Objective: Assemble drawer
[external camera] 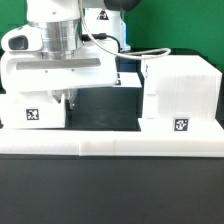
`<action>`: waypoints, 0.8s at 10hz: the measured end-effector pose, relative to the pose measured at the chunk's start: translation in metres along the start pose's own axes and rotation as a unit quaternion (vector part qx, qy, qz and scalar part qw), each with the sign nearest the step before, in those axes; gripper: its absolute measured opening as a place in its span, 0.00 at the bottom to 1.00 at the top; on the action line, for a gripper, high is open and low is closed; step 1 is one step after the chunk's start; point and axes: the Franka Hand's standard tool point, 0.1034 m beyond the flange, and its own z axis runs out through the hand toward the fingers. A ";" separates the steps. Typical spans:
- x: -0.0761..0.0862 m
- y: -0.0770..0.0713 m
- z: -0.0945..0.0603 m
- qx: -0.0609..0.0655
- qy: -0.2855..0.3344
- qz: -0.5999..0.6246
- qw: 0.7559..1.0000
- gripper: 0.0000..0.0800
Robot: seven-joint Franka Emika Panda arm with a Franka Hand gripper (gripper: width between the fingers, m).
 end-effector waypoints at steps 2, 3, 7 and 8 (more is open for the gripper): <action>0.000 0.000 0.000 0.000 0.000 0.000 1.000 0.05; 0.000 -0.001 -0.001 -0.001 0.000 -0.004 1.000 0.05; -0.002 -0.019 -0.021 0.019 -0.024 -0.107 0.994 0.05; -0.002 -0.018 -0.022 0.025 -0.029 -0.113 0.993 0.05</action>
Offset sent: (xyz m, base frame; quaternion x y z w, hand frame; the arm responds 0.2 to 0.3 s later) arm -0.0154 0.0153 0.0269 -0.0320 -0.0377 -0.1194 0.9916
